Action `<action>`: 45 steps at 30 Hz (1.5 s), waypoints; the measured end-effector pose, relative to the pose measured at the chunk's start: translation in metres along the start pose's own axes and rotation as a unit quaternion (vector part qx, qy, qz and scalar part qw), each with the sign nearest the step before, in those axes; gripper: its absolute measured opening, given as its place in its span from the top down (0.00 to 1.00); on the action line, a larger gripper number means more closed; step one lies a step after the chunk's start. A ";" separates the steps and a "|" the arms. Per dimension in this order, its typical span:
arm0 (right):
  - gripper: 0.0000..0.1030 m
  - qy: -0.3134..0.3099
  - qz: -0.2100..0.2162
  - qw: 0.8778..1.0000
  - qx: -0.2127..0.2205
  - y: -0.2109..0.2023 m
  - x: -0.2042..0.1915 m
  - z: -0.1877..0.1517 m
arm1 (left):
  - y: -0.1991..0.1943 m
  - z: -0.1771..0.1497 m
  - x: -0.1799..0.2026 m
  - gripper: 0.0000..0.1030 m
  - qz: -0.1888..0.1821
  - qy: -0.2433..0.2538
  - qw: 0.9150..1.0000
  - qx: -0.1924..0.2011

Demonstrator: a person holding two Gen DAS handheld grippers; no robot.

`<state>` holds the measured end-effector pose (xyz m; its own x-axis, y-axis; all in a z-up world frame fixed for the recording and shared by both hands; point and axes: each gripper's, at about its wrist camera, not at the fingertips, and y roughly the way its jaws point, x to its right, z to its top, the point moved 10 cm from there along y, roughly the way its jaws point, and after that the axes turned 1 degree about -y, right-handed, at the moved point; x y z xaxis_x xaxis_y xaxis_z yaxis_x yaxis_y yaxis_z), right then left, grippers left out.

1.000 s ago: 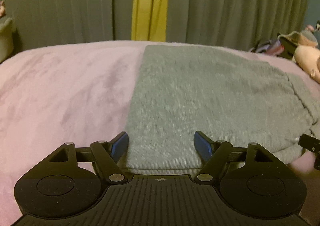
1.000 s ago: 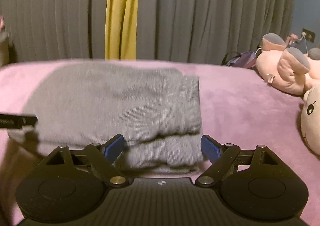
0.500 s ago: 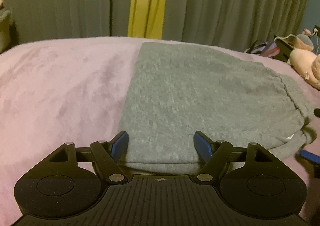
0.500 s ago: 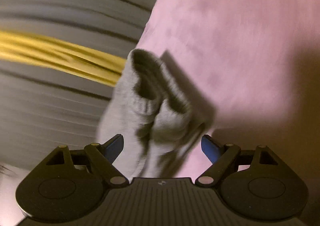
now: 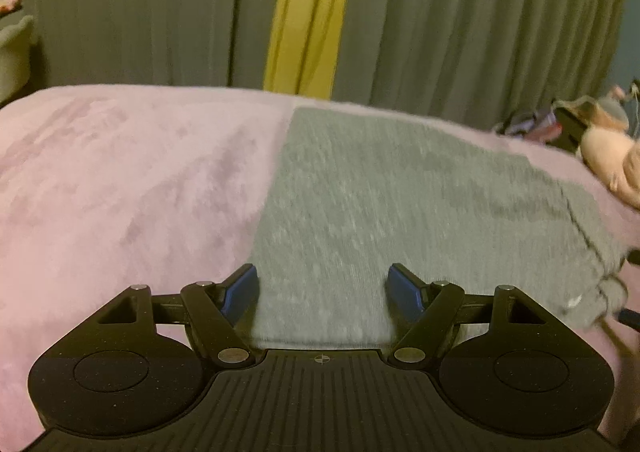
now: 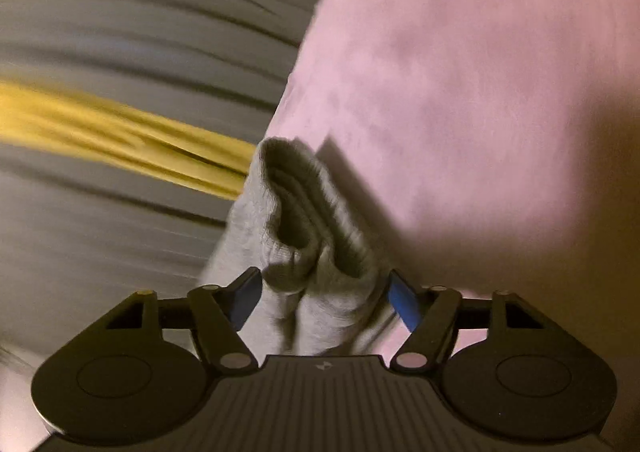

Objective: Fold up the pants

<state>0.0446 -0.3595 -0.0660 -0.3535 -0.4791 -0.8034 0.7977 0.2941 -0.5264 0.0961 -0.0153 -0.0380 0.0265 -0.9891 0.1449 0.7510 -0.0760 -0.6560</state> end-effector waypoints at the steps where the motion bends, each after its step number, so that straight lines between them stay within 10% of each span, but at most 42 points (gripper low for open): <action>1: 0.25 -0.044 -0.031 0.998 0.027 -0.010 -0.003 0.006 | 0.001 0.002 -0.003 0.24 0.006 -0.008 1.000 0.003; 8: 0.26 -0.294 -0.062 0.951 0.067 0.006 -0.079 -0.005 | 0.019 0.002 -0.015 0.25 0.031 -0.034 0.999 -0.021; 16: 0.58 -0.504 -0.139 0.844 0.123 0.054 -0.130 -0.026 | 0.020 0.003 -0.028 0.25 0.031 -0.074 0.997 -0.020; 27: 0.56 -0.522 -0.153 0.835 0.085 0.072 -0.086 -0.026 | 0.040 -0.004 -0.037 0.13 0.074 -0.058 0.995 -0.046; 33: 0.48 -0.466 -0.131 0.870 0.094 0.036 -0.092 -0.021 | 0.026 -0.001 -0.032 0.15 0.059 -0.054 0.996 -0.027; 39: 0.26 -0.444 -0.204 0.872 0.018 0.027 -0.048 -0.046 | 0.009 -0.009 -0.012 0.13 0.003 -0.030 0.998 -0.047; 45: 0.04 -0.356 -0.153 0.922 -0.011 -0.010 -0.049 -0.057 | -0.005 -0.024 -0.004 0.11 -0.006 -0.018 0.995 -0.094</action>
<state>0.0263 -0.2921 -0.0375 -0.1445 -0.9614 -0.2342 0.7003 0.0679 -0.7106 0.0761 -0.0145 -0.0530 0.0453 -0.9830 0.1778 0.6144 -0.1129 -0.7809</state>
